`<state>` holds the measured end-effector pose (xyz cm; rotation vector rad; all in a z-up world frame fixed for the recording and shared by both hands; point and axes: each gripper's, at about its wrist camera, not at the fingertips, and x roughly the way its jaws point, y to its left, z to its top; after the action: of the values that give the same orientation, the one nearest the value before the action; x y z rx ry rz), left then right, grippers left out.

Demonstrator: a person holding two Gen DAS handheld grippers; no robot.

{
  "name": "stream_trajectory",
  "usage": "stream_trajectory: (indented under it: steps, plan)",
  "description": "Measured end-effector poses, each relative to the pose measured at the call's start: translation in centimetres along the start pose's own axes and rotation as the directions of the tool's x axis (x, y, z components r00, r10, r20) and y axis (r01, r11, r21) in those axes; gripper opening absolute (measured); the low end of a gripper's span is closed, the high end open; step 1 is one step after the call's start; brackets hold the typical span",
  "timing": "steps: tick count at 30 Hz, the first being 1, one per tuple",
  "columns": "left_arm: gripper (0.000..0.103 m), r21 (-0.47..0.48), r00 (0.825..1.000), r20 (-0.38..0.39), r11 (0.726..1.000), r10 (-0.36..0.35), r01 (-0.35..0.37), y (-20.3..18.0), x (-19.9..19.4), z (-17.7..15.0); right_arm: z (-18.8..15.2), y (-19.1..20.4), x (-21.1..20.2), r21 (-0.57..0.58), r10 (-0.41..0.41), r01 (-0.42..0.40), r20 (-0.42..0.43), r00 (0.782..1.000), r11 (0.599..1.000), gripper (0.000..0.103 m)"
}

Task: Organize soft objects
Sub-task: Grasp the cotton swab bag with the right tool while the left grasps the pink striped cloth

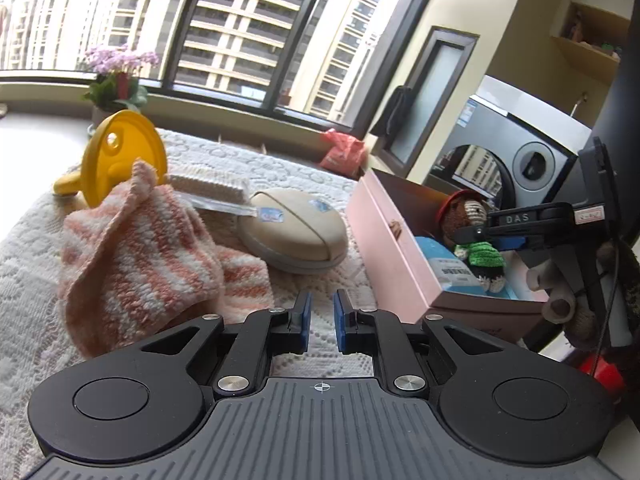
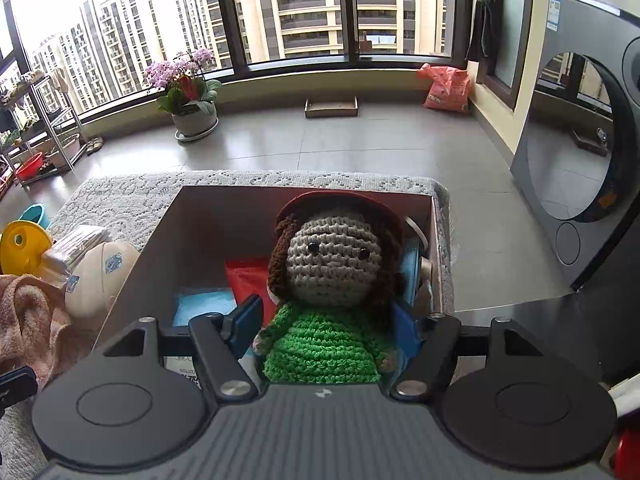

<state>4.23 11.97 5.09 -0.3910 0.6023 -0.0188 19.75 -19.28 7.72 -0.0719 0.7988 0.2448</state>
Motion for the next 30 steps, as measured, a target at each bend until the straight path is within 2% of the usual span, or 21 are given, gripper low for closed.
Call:
stream_trajectory:
  steps: [1,3,5,7,9,11,14,17,19,22,24,26,27,30]
  plan:
    - [0.013,-0.025,1.0,0.002,1.0,0.012,-0.012,0.8,-0.1,-0.2,-0.5,0.3,-0.5,-0.022,-0.018,0.019,0.01,1.0,1.0,0.073]
    - [0.013,-0.055,1.0,0.018,0.998,-0.007,0.008,2.2,-0.5,-0.3,-1.1,0.9,-1.5,-0.062,-0.071,0.074,0.046,0.996,0.995,0.073]
    - [0.013,-0.06,0.999,0.049,0.998,-0.007,0.01,2.9,-1.4,-0.5,-1.1,1.7,-3.2,-0.072,-0.122,0.131,0.124,0.985,0.989,0.073]
    - [0.013,-0.048,0.994,0.106,0.999,0.015,-0.01,3.6,-2.8,-0.8,-0.5,2.9,-4.9,-0.089,-0.107,0.125,0.185,0.977,0.988,0.075]
    - [0.013,-0.048,0.986,0.165,0.999,0.02,-0.012,4.0,-3.6,-0.7,0.4,4.7,-5.9,-0.104,-0.031,0.053,0.202,0.979,0.993,0.09]
    - [0.013,-0.061,0.973,0.227,0.998,0.036,-0.022,4.9,-4.6,-0.6,1.5,7.1,-5.7,-0.12,0.081,-0.061,0.167,0.983,0.991,0.096]
    - [0.013,-0.1,0.951,0.274,0.988,0.144,-0.121,5.8,-4.9,-0.4,2.8,12.4,-3.2,-0.157,0.19,-0.176,0.081,0.979,0.972,0.096]
    - [0.013,-0.164,0.934,0.311,0.978,0.176,-0.129,7.2,-5.5,-0.9,4.3,17.9,0.4,-0.179,0.233,-0.23,-0.001,0.972,0.957,0.096]
    - [0.013,-0.189,0.923,0.331,0.972,0.197,-0.139,7.9,-5.8,-1.5,5.5,21.7,3.7,-0.133,0.25,-0.257,-0.069,0.966,0.957,0.096]
    - [0.013,-0.196,0.927,0.317,0.97,0.2,-0.143,8.7,-5.7,-1.9,6.9,25.6,8.3,-0.075,0.226,-0.237,-0.127,0.966,0.969,0.096]
    - [0.013,-0.21,0.932,0.308,0.969,0.189,-0.128,9.0,-5.8,-1.8,7.4,27.5,11.2,-0.096,0.142,-0.157,-0.143,0.979,0.983,0.096]
    - [0.013,-0.225,0.93,0.315,0.967,0.189,-0.12,9.2,-6.3,-1.9,7.6,28.1,13.3,-0.098,0.089,-0.107,-0.17,0.981,0.989,0.096]
    - [0.013,-0.236,0.928,0.322,0.965,0.19,-0.115,9.4,-6.5,-1.9,7.7,27.8,13.8,-0.079,0.089,-0.105,-0.188,0.978,0.991,0.096]
    - [0.013,-0.305,0.917,0.341,0.947,0.205,-0.099,10.4,-7.2,-1.9,7.0,25.8,13.6,-0.007,0.154,-0.161,-0.239,0.959,0.987,0.094]
